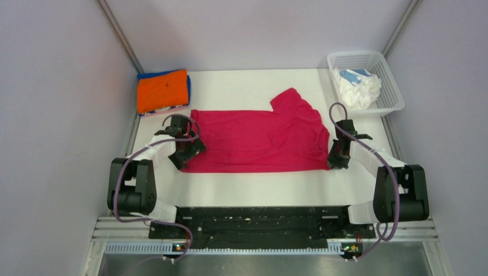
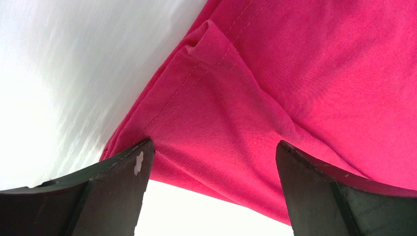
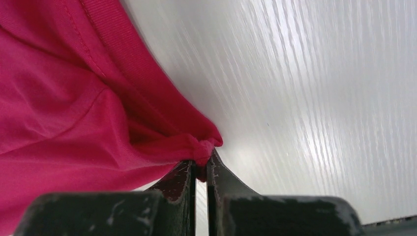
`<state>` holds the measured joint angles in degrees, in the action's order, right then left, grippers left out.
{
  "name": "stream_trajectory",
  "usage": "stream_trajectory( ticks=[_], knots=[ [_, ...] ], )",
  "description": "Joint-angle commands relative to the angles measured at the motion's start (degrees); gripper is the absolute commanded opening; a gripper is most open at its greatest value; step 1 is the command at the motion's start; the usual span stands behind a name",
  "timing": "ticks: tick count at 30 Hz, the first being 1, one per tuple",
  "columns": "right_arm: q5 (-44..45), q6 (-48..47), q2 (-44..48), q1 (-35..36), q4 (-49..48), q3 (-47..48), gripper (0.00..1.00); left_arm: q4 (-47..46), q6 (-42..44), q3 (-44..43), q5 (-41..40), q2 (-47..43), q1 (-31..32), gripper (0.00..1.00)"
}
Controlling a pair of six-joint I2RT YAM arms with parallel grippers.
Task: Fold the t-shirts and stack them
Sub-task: Fold the flattened tshirt in 1/3 of the way
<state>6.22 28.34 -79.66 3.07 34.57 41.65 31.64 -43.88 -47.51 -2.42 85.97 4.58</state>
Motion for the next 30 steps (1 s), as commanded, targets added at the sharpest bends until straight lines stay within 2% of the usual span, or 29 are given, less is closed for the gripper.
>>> stream_trajectory(
  ticks=[1, 4, 6, 11, 13, 14, 19, 22, 26, 30],
  knots=[
    [2.59, 3.49, 6.17, -0.95, 7.47, -3.44, 0.0, 10.26, -3.52, 7.23, 1.6, -2.46, 1.41, 0.99],
    [1.79, 5.38, 10.57, -0.94, 8.55, -5.19, 0.02, 10.94, -4.9, 9.21, 2.13, -5.86, 2.81, 0.99],
    [1.38, 5.81, 12.46, -0.96, 8.53, -4.64, 0.12, 11.37, -5.61, 9.74, 2.06, -7.34, 3.29, 0.99],
    [5.27, 3.02, 13.3, -0.96, 10.08, 0.05, 0.59, 13.32, -5.02, 5.48, 1.14, -9.91, 3.51, 0.99],
    [7.5, 2.03, 13.92, -0.96, 11.57, 3.37, 0.92, 14.53, -4.23, 1.95, 0.95, -11.03, 3.51, 0.99],
    [8.45, 1.45, 14.49, -0.96, 12.19, 5.05, 0.98, 15.18, -3.8, 0.12, 0.73, -11.61, 3.51, 0.99],
    [10.86, -0.39, 17.12, -0.95, 11.0, 11.96, 0.99, 18.68, -1.28, -9.87, -3.26, -11.68, 3.48, 0.99],
    [8.82, -1.15, 16.9, -0.91, 2.37, 13.58, 0.99, 16.02, 0.17, -14.43, -6.76, -8.18, 3.42, 0.99],
    [0.98, -3.05, 13.28, -0.91, -8.21, 15.66, 0.99, 11.67, 2.35, -22.52, -10.87, 0.61, 2.96, 0.99],
    [-9.22, -2.73, 5.83, -0.4, -17.71, 18.02, 0.99, 10.34, 4.23, -33.7, -14.29, 12.18, 1.93, 0.99]
  ],
)
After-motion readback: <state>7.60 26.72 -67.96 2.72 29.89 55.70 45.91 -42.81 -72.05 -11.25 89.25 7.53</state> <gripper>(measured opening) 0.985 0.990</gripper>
